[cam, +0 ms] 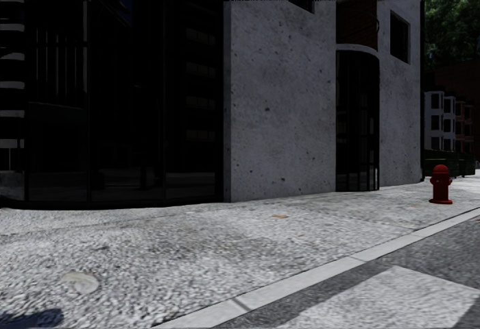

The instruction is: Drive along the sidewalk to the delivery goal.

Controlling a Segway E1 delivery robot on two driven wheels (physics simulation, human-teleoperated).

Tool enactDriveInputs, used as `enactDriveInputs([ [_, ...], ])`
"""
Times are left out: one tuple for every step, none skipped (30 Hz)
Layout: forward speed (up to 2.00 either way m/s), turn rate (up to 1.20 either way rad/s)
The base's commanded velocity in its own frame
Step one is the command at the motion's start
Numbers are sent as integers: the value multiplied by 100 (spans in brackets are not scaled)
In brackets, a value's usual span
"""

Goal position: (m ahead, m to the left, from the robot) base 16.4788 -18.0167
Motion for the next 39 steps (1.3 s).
enactDriveInputs([
  [151, -42],
  [151, -41],
  [151, -25],
  [151, -9],
  [151, -9],
  [151, 0],
  [151, 0],
  [151, 0],
  [151, 0],
  [151, 0],
  [151, 0],
  [151, -2],
  [151, -14],
  [151, -14],
  [151, -17],
  [151, -18],
  [151, -18],
  [151, -18],
  [151, -18],
  [151, -18],
  [151, -18],
  [151, -18],
  [151, -18],
  [151, -18],
  [151, -18],
  [151, -18],
  [151, -18],
  [151, -18],
  [151, -18],
  [151, -18],
  [151, -18],
  [151, -19],
  [151, -19],
  [151, -19],
  [151, -20],
  [151, -20],
  [151, -20],
  [151, -20],
  [151, -22],
])
